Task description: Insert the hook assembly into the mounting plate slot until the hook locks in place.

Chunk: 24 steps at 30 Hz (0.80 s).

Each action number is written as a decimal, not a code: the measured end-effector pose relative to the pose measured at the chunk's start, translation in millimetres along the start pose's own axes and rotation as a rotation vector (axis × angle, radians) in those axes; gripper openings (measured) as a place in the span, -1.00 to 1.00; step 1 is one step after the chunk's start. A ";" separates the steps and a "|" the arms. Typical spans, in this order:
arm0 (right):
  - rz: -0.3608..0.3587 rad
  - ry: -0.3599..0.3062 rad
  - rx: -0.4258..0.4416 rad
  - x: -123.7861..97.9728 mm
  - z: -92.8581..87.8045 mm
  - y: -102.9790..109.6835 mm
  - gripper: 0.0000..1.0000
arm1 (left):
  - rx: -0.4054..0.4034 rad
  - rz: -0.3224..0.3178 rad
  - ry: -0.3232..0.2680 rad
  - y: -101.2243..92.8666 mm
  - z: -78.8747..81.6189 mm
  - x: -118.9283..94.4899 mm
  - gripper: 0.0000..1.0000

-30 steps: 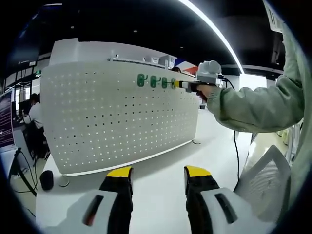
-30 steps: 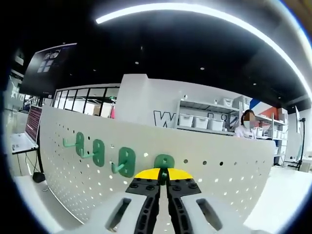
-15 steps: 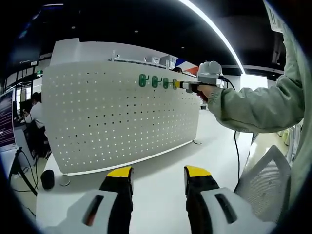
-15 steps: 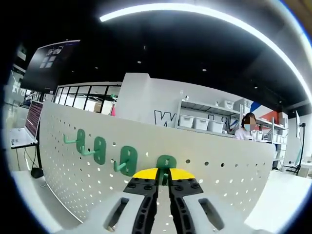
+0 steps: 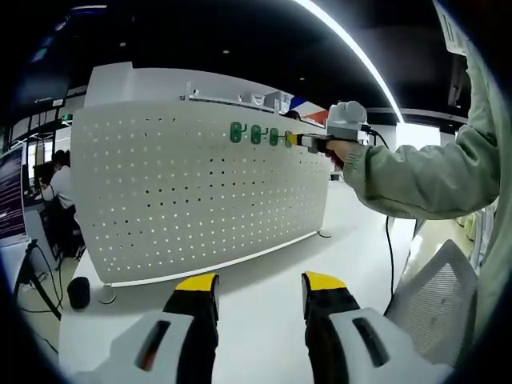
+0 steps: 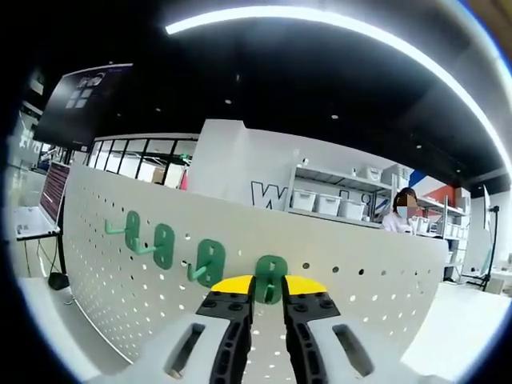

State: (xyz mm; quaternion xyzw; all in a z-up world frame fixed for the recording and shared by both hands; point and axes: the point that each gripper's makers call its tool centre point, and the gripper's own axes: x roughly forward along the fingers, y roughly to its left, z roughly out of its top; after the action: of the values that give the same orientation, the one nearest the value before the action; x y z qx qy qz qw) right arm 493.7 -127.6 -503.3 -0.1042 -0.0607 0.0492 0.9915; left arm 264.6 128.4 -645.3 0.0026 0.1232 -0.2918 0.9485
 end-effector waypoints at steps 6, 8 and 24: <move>-0.010 0.005 -0.004 -3.3 1.5 -1.2 -0.67 | 0.003 0.003 -0.006 -0.4 2.2 -2.4 -0.14; -0.011 0.005 -0.003 -4.1 1.9 -1.6 -0.66 | 0.005 0.004 -0.007 -0.4 2.6 -3.2 -0.14; 0.005 0.026 0.008 -22.3 2.3 -2.1 -0.54 | 0.016 0.003 -0.017 -6.5 7.3 -11.3 -0.14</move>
State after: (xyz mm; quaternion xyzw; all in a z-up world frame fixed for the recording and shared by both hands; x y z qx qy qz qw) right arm 471.5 -131.6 -503.1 -0.1010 -0.0471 0.0506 0.9925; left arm 253.7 128.7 -635.1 0.0078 0.1126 -0.2915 0.9499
